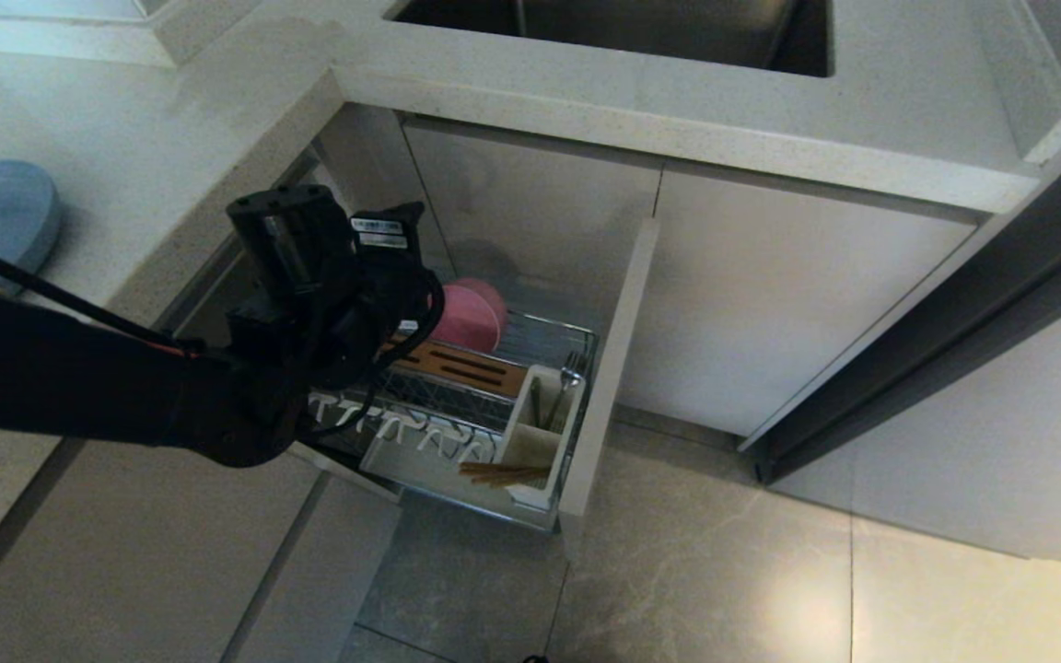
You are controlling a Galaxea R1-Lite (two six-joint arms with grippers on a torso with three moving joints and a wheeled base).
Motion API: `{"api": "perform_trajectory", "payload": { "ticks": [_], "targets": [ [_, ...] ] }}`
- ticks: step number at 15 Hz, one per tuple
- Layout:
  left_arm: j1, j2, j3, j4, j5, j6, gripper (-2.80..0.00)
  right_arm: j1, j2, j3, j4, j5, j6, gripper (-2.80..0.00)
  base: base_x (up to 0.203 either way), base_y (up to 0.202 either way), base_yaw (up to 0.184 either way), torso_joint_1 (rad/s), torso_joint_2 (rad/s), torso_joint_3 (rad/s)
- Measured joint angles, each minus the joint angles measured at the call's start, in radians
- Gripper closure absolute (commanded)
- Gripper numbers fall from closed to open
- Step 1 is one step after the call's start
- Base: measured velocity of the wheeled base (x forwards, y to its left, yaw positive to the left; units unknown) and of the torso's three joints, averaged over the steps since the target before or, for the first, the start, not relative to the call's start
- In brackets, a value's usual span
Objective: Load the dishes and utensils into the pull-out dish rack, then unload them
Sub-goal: Pick up the chopsticks and place it in the cupboard
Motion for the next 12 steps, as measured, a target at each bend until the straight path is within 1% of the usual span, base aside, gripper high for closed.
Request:
{"api": "perform_trajectory", "payload": {
  "ticks": [2, 3, 4, 6, 9, 10, 12],
  "targets": [
    [-0.029, -0.045, 0.053, 0.001, 0.002, 0.003, 0.0, 0.0, 0.0, 0.0, 0.0, 0.0, 0.0, 0.0, 0.0, 0.0, 0.0, 0.0, 0.0, 0.0],
    [-0.042, -0.071, 0.077, 0.015, 0.004, 0.007, 0.0, 0.0, 0.0, 0.0, 0.0, 0.0, 0.0, 0.0, 0.0, 0.0, 0.0, 0.0, 0.0, 0.0],
    [-0.054, -0.099, 0.096, 0.053, 0.005, 0.011, 0.0, 0.0, 0.0, 0.0, 0.0, 0.0, 0.0, 0.0, 0.0, 0.0, 0.0, 0.0, 0.0, 0.0],
    [-0.079, -0.16, 0.119, 0.178, 0.009, 0.015, 0.0, 0.0, 0.0, 0.0, 0.0, 0.0, 0.0, 0.0, 0.0, 0.0, 0.0, 0.0, 0.0, 0.0],
    [-0.148, -0.258, 0.14, 0.347, 0.009, 0.027, 0.0, 0.0, 0.0, 0.0, 0.0, 0.0, 0.0, 0.0, 0.0, 0.0, 0.0, 0.0, 0.0, 0.0],
    [-0.177, -0.291, 0.143, 0.399, 0.009, 0.052, 0.0, 0.0, 0.0, 0.0, 0.0, 0.0, 0.0, 0.0, 0.0, 0.0, 0.0, 0.0, 0.0, 0.0],
    [-0.238, -0.359, 0.145, 0.491, 0.011, 0.136, 0.0, 0.0, 0.0, 0.0, 0.0, 0.0, 0.0, 0.0, 0.0, 0.0, 0.0, 0.0, 0.0, 0.0]
  ]
}}
